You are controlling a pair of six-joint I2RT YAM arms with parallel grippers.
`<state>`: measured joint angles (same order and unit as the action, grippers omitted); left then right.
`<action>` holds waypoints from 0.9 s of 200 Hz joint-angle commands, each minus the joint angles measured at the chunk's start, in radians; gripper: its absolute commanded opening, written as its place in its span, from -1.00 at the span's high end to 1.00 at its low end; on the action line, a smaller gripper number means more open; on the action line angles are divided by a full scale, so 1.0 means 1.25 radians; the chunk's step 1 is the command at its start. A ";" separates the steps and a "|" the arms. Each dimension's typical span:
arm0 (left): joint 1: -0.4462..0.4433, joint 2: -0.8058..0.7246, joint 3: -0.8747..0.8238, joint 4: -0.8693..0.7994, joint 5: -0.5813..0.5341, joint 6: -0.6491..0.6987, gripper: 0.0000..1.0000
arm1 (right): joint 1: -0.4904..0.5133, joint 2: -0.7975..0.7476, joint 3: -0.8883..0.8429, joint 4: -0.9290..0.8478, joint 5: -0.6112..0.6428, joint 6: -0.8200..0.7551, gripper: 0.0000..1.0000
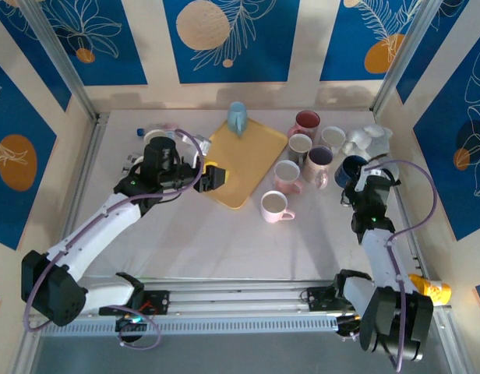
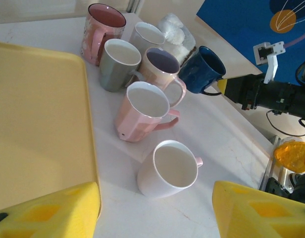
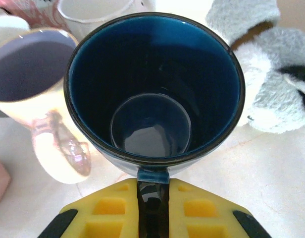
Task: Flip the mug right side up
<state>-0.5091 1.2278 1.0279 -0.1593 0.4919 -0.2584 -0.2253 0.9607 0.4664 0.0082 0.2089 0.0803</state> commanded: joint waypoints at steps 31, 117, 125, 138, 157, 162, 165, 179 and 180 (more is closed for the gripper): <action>0.012 0.027 -0.009 0.026 0.029 0.010 -0.24 | -0.024 0.093 -0.005 0.244 -0.070 -0.063 1.00; 0.013 0.076 0.023 0.012 0.034 0.027 -0.25 | -0.018 0.214 0.064 0.199 -0.040 -0.146 1.00; 0.013 0.077 0.025 0.010 0.034 0.032 -0.26 | -0.019 0.215 0.060 0.201 -0.042 -0.149 1.00; 0.015 0.080 0.025 0.009 0.034 0.036 -0.26 | -0.019 0.220 0.056 0.202 -0.041 -0.154 1.00; 0.015 0.086 0.027 0.009 0.035 0.040 -0.25 | -0.023 0.231 0.049 0.199 -0.038 -0.160 1.00; 0.015 0.087 0.027 0.010 0.036 0.040 -0.26 | -0.023 0.233 0.049 0.197 -0.034 -0.158 1.00; 0.015 0.088 0.028 0.010 0.035 0.041 -0.25 | -0.023 0.233 0.049 0.197 -0.031 -0.157 0.94; 0.015 0.089 0.030 0.009 0.033 0.043 -0.26 | -0.026 0.231 0.048 0.191 -0.026 -0.154 0.51; 0.015 0.089 0.031 0.010 0.033 0.043 -0.26 | -0.026 0.231 0.048 0.190 -0.026 -0.154 0.48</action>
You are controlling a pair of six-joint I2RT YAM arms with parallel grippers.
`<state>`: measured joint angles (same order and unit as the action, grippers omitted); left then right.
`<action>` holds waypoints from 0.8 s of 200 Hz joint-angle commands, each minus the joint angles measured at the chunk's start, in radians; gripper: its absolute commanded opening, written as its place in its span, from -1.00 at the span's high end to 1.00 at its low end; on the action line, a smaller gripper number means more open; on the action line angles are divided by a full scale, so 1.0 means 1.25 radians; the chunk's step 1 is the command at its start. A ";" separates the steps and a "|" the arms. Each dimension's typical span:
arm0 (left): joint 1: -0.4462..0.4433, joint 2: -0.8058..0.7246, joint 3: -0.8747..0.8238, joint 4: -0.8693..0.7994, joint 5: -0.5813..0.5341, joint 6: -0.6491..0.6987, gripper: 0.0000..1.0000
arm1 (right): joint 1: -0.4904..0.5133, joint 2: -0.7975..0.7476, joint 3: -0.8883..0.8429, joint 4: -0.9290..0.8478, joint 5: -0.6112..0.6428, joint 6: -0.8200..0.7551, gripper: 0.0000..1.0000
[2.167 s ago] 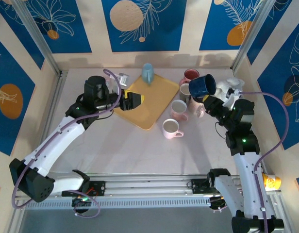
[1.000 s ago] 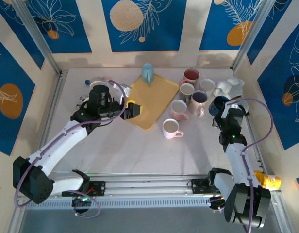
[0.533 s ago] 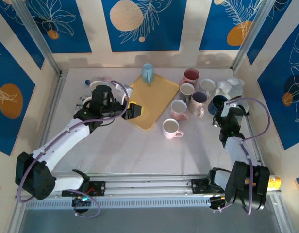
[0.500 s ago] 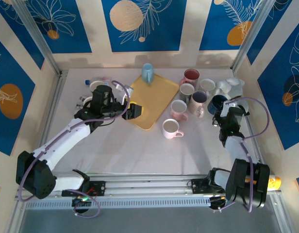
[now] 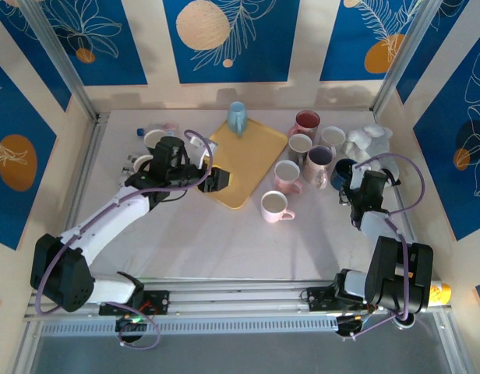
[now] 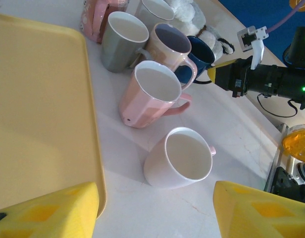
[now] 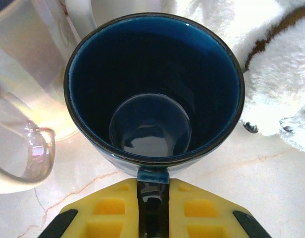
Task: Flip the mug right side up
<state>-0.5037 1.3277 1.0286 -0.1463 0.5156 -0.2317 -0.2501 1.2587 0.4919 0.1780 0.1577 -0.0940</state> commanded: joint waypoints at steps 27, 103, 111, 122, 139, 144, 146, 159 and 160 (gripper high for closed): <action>0.012 0.002 0.031 -0.004 0.005 0.024 -0.27 | -0.007 -0.033 0.042 0.018 0.024 -0.006 0.13; 0.014 -0.010 0.004 0.045 -0.118 -0.095 -0.28 | 0.079 -0.322 0.139 -0.327 0.056 0.212 -0.09; 0.014 -0.004 0.008 0.040 -0.145 -0.116 -0.25 | 0.091 -0.339 0.160 -0.368 0.028 0.248 -0.07; 0.014 0.015 0.029 0.005 -0.188 -0.143 -0.22 | 0.113 -0.344 0.193 -0.421 -0.006 0.302 -0.02; 0.007 0.073 0.107 -0.101 -0.241 -0.157 -0.20 | 0.150 -0.315 0.267 -0.525 -0.039 0.384 0.05; 0.003 0.096 0.133 -0.130 -0.247 -0.150 -0.20 | 0.158 -0.304 0.285 -0.549 -0.049 0.399 0.06; 0.001 0.104 0.143 -0.144 -0.254 -0.149 -0.20 | 0.163 -0.293 0.301 -0.572 -0.058 0.408 0.06; -0.021 0.159 0.217 -0.215 -0.322 -0.143 -0.20 | 0.184 -0.243 0.365 -0.642 -0.101 0.433 0.08; -0.022 0.164 0.221 -0.218 -0.326 -0.143 -0.20 | 0.184 -0.238 0.369 -0.646 -0.102 0.434 0.08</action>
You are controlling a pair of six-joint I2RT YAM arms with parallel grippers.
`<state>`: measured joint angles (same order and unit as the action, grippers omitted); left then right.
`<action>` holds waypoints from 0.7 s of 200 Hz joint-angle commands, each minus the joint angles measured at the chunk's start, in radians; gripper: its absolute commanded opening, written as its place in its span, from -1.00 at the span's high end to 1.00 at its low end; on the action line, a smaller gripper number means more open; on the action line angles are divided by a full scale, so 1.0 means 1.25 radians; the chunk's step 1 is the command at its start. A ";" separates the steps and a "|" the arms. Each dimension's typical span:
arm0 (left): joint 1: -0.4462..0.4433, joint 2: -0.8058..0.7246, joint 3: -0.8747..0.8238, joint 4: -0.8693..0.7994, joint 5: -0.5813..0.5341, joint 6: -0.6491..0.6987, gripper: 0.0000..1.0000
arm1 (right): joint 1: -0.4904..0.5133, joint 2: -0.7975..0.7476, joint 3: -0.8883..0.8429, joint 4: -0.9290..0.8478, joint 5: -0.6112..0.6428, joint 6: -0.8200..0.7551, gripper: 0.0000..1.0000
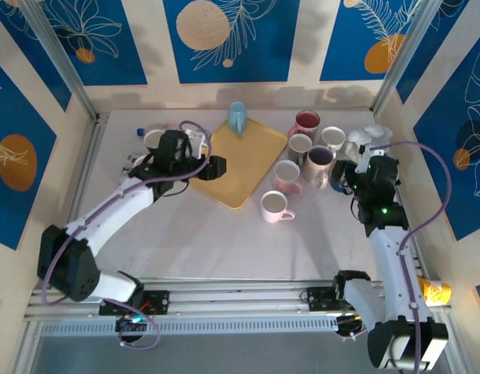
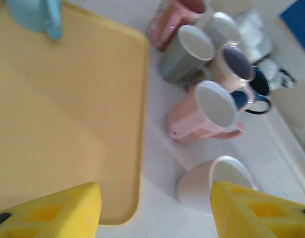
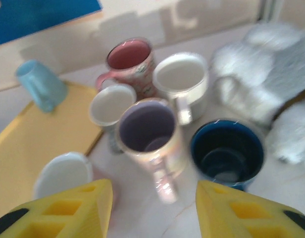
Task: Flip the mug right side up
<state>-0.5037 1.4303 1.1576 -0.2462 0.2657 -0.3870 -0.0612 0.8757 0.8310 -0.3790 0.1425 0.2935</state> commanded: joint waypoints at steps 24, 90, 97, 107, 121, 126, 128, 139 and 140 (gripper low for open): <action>-0.045 0.196 0.225 -0.173 -0.207 -0.066 -0.16 | 0.061 0.158 0.192 -0.283 -0.164 0.151 0.10; -0.052 0.513 0.518 -0.151 -0.265 -0.116 -0.08 | 0.084 0.271 0.300 -0.317 -0.232 0.199 0.10; -0.053 0.542 0.545 -0.150 -0.286 -0.113 -0.10 | 0.084 0.276 0.305 -0.317 -0.236 0.200 0.10; -0.051 0.579 0.581 -0.149 -0.305 -0.110 -0.10 | 0.083 0.283 0.314 -0.319 -0.239 0.200 0.10; -0.045 0.627 0.625 -0.134 -0.306 -0.089 -0.11 | 0.082 0.290 0.320 -0.320 -0.244 0.196 0.10; -0.043 0.640 0.636 -0.125 -0.312 -0.079 -0.11 | 0.082 0.292 0.321 -0.319 -0.245 0.195 0.10; -0.043 0.646 0.639 -0.123 -0.317 -0.075 -0.11 | 0.082 0.293 0.322 -0.320 -0.246 0.194 0.10; -0.040 0.672 0.661 -0.106 -0.334 -0.057 -0.10 | 0.080 0.295 0.322 -0.319 -0.251 0.192 0.09; -0.039 0.675 0.663 -0.103 -0.335 -0.056 -0.10 | 0.079 0.296 0.323 -0.318 -0.252 0.192 0.09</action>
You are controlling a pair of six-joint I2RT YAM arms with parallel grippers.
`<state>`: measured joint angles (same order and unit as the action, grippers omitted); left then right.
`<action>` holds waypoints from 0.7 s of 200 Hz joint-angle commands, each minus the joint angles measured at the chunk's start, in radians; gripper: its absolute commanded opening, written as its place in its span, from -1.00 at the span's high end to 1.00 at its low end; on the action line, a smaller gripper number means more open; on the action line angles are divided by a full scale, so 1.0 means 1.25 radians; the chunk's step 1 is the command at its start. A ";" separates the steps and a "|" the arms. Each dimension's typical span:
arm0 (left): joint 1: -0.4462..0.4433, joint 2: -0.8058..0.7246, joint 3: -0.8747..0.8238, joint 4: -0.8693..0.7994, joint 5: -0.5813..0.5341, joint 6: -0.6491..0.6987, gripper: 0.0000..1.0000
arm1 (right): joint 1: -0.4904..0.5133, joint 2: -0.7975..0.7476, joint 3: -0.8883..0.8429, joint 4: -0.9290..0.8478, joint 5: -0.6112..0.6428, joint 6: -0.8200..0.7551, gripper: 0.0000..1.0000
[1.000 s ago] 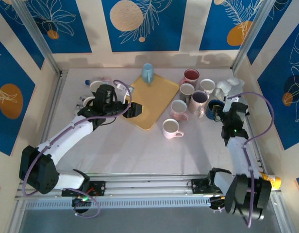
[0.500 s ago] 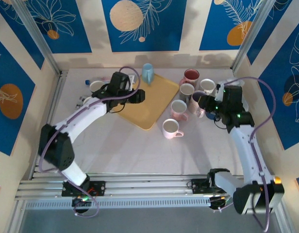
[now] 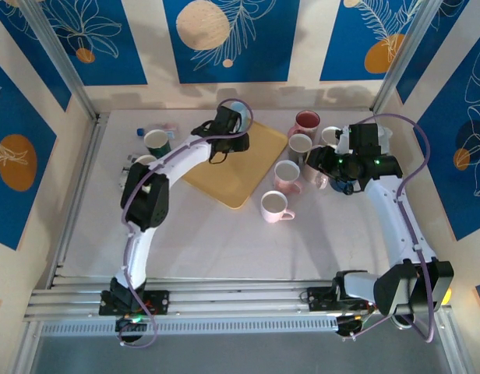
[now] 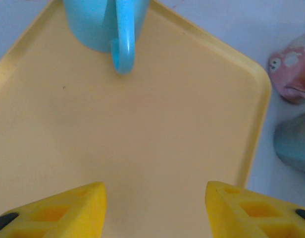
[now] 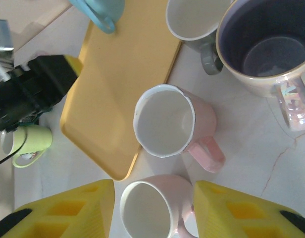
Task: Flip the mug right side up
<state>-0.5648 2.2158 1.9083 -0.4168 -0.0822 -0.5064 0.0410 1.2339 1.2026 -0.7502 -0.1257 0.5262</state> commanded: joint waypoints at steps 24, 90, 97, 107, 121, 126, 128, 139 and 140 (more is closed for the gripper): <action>0.031 0.090 0.075 0.109 -0.067 0.067 -0.08 | -0.008 0.016 0.025 -0.012 -0.057 0.006 0.09; 0.042 0.164 0.079 0.313 -0.075 0.216 -0.02 | -0.029 0.048 0.056 -0.010 -0.102 0.012 0.10; 0.043 0.172 0.085 0.322 -0.075 0.216 -0.02 | -0.030 0.050 0.058 -0.008 -0.104 0.013 0.09; 0.043 0.186 0.105 0.321 -0.074 0.209 -0.02 | -0.030 0.051 0.061 -0.005 -0.104 0.017 0.09; 0.043 0.212 0.142 0.308 -0.067 0.202 -0.06 | -0.032 0.050 0.061 -0.002 -0.106 0.023 0.09; 0.042 0.222 0.156 0.303 -0.066 0.200 -0.07 | -0.033 0.051 0.061 -0.001 -0.109 0.026 0.09; 0.042 0.226 0.161 0.301 -0.067 0.200 -0.07 | -0.033 0.050 0.061 -0.001 -0.110 0.027 0.10; 0.042 0.247 0.195 0.289 -0.069 0.200 -0.08 | -0.036 0.051 0.063 0.001 -0.116 0.031 0.09; 0.042 0.249 0.198 0.289 -0.070 0.200 -0.08 | -0.036 0.051 0.063 0.000 -0.116 0.031 0.09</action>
<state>-0.5163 2.4706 2.0613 -0.0769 -0.1593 -0.2775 0.0040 1.2945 1.2510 -0.7486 -0.2268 0.5419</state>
